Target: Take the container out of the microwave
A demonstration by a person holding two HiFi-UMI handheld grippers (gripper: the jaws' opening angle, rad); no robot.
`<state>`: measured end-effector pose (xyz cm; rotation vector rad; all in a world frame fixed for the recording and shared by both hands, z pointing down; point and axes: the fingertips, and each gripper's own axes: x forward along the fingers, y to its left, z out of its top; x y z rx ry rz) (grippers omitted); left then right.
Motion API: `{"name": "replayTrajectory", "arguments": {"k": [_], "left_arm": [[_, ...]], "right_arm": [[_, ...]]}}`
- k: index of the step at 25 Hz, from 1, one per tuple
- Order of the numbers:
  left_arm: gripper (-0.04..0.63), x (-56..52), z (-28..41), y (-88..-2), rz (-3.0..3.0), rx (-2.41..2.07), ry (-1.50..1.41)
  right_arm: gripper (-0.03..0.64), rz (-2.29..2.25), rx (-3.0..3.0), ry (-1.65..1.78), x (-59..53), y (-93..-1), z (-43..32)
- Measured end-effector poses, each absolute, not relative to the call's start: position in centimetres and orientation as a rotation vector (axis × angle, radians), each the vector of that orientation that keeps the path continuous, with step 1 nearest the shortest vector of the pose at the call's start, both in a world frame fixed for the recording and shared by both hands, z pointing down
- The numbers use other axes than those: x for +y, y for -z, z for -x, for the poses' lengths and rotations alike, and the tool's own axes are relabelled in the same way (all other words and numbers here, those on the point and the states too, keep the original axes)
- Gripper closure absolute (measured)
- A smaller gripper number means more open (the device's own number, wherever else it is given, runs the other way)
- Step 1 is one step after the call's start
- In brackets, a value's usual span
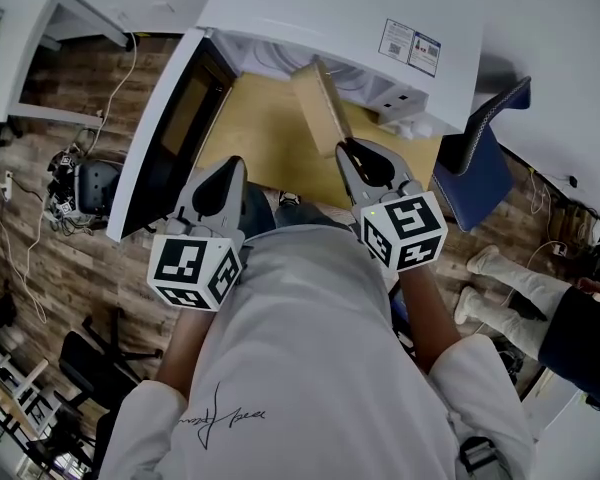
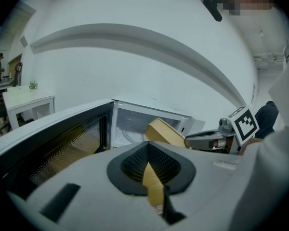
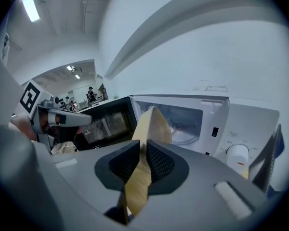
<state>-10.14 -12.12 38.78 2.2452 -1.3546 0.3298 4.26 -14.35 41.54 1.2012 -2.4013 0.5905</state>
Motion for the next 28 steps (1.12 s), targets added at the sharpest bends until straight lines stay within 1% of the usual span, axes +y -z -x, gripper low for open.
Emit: {"name": "replayTrajectory", "arguments": {"k": [13,28], "left_arm": [[0.601,-12.3,10.2,-38.6,-2.249,-1.366,-0.348],[0.601,-13.2,9.9,-38.9,-2.248,-1.34,-0.358]], "right_arm": [[0.56,-1.153,-2.431,-0.591,-14.8,-40.6,-5.5],[0.56,-1.105,-2.456,-0.648,-15.5,-40.8,-5.3]]}}
